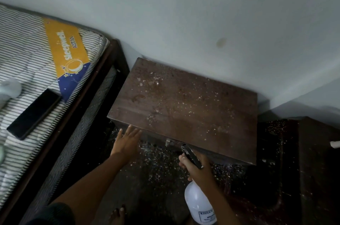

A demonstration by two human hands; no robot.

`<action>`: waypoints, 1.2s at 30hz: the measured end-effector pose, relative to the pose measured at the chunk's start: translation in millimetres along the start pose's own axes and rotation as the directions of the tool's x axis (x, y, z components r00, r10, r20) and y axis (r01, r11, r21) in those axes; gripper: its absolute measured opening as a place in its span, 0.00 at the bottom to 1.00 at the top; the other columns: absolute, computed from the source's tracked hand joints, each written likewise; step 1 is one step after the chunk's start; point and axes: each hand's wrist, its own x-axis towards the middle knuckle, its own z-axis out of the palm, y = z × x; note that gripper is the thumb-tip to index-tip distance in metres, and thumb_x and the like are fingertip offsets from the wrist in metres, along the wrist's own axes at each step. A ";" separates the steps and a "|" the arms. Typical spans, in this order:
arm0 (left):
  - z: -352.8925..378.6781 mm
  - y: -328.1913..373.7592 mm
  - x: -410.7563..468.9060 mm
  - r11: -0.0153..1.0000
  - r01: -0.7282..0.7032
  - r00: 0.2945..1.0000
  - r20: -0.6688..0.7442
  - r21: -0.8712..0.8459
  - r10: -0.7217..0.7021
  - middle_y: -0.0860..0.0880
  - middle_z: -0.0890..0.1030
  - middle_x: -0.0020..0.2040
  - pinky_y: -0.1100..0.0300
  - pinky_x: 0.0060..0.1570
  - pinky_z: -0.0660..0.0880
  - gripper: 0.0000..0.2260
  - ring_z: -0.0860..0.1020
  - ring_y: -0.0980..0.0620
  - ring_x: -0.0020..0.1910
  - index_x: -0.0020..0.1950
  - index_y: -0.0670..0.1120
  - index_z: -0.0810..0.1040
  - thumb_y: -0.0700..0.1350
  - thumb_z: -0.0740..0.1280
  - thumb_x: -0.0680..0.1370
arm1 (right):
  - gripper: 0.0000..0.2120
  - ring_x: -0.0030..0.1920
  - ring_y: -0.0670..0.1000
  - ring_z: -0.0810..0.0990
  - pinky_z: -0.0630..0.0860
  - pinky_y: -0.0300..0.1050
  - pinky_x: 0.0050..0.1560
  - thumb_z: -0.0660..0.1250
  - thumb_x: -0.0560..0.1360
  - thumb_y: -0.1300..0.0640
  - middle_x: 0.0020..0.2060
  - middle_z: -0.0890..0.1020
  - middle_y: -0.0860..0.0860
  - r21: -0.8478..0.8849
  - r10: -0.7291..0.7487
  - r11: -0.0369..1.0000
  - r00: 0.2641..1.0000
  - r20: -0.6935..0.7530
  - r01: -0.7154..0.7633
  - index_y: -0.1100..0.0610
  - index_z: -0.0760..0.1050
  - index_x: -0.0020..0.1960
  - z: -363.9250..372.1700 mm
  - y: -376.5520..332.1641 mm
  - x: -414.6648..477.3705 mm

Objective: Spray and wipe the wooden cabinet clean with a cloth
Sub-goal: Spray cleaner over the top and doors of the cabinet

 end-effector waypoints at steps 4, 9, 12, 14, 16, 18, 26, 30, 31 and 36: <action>-11.2 -35.3 -0.6 0.999 0.011 1.000 -0.023 -0.036 -0.012 0.51 0.56 0.77 0.46 0.74 0.47 0.27 0.46 0.47 0.77 0.77 0.48 0.53 0.49 0.57 0.80 | 0.17 0.25 0.48 0.72 0.66 0.40 0.28 0.67 0.76 0.55 0.24 0.74 0.52 -0.056 -0.056 0.997 0.998 0.009 0.056 0.64 0.74 0.32 37.6 -23.1 10.6; -18.8 -69.3 4.3 0.999 0.017 0.999 -0.046 -0.049 -0.020 0.50 0.57 0.77 0.45 0.74 0.47 0.26 0.47 0.46 0.77 0.75 0.48 0.56 0.49 0.58 0.79 | 0.16 0.28 0.48 0.75 0.67 0.38 0.29 0.66 0.76 0.51 0.27 0.75 0.53 -0.109 -0.074 0.990 0.990 0.120 0.087 0.62 0.76 0.36 70.7 -49.3 21.6; -23.2 -84.5 5.8 0.999 0.014 0.999 -0.051 -0.052 -0.016 0.49 0.58 0.76 0.44 0.74 0.47 0.26 0.47 0.46 0.77 0.75 0.48 0.57 0.49 0.58 0.78 | 0.17 0.31 0.48 0.76 0.69 0.38 0.29 0.66 0.76 0.49 0.30 0.77 0.54 -0.091 -0.057 0.993 0.981 0.186 0.075 0.64 0.77 0.41 84.1 -62.2 25.7; -25.9 -92.0 7.4 0.998 0.014 0.999 -0.050 -0.062 -0.017 0.49 0.57 0.77 0.45 0.74 0.46 0.26 0.46 0.46 0.77 0.75 0.47 0.56 0.48 0.58 0.78 | 0.20 0.32 0.50 0.76 0.69 0.41 0.31 0.65 0.76 0.47 0.31 0.77 0.55 -0.111 -0.075 0.989 0.980 0.182 0.096 0.65 0.76 0.39 92.4 -69.1 29.3; -29.1 -96.7 9.7 0.998 0.015 0.999 -0.043 -0.069 -0.018 0.48 0.55 0.77 0.46 0.74 0.45 0.26 0.45 0.46 0.77 0.76 0.47 0.55 0.48 0.58 0.78 | 0.22 0.30 0.49 0.75 0.69 0.41 0.31 0.64 0.75 0.44 0.29 0.76 0.54 -0.128 -0.078 0.987 0.989 0.125 0.094 0.63 0.75 0.36 99.3 -75.7 32.1; -31.5 -101.7 13.8 0.997 0.006 0.999 -0.051 -0.077 -0.010 0.48 0.54 0.78 0.46 0.74 0.45 0.27 0.44 0.46 0.77 0.76 0.46 0.54 0.48 0.58 0.79 | 0.23 0.28 0.48 0.73 0.68 0.42 0.32 0.64 0.75 0.42 0.26 0.73 0.52 -0.128 -0.106 0.985 0.992 0.062 0.113 0.59 0.72 0.32 105.3 -79.7 36.1; -38.7 -107.8 19.7 0.996 -0.034 0.998 -0.058 -0.079 0.030 0.49 0.53 0.78 0.46 0.75 0.45 0.28 0.44 0.46 0.77 0.77 0.47 0.52 0.49 0.57 0.79 | 0.15 0.30 0.46 0.78 0.72 0.41 0.29 0.66 0.75 0.47 0.29 0.79 0.49 0.020 -0.066 0.997 0.994 -0.089 0.068 0.57 0.77 0.37 97.7 -93.4 37.0; -39.0 -103.8 19.8 0.998 -0.051 0.997 -0.056 -0.048 0.048 0.49 0.52 0.78 0.47 0.75 0.45 0.28 0.44 0.45 0.77 0.77 0.47 0.51 0.49 0.57 0.79 | 0.16 0.24 0.43 0.74 0.70 0.40 0.22 0.65 0.76 0.48 0.26 0.76 0.49 0.165 -0.019 0.983 0.948 -0.316 0.075 0.58 0.75 0.35 83.0 -94.3 32.2; -39.2 -100.9 19.4 0.998 -0.056 0.997 -0.059 -0.042 0.054 0.49 0.52 0.78 0.47 0.75 0.45 0.28 0.44 0.46 0.77 0.77 0.47 0.51 0.49 0.57 0.79 | 0.18 0.22 0.43 0.73 0.69 0.40 0.21 0.65 0.76 0.47 0.25 0.75 0.50 0.193 0.010 0.979 0.932 -0.363 0.064 0.59 0.75 0.34 79.6 -94.5 30.5; -42.8 -87.9 15.1 0.996 -0.087 0.994 -0.061 -0.001 0.086 0.50 0.52 0.78 0.46 0.75 0.45 0.28 0.43 0.47 0.77 0.77 0.47 0.50 0.48 0.56 0.79 | 0.20 0.24 0.50 0.72 0.69 0.41 0.22 0.65 0.75 0.45 0.24 0.73 0.54 0.255 0.119 0.967 0.865 -0.487 0.011 0.59 0.74 0.32 63.0 -89.9 20.9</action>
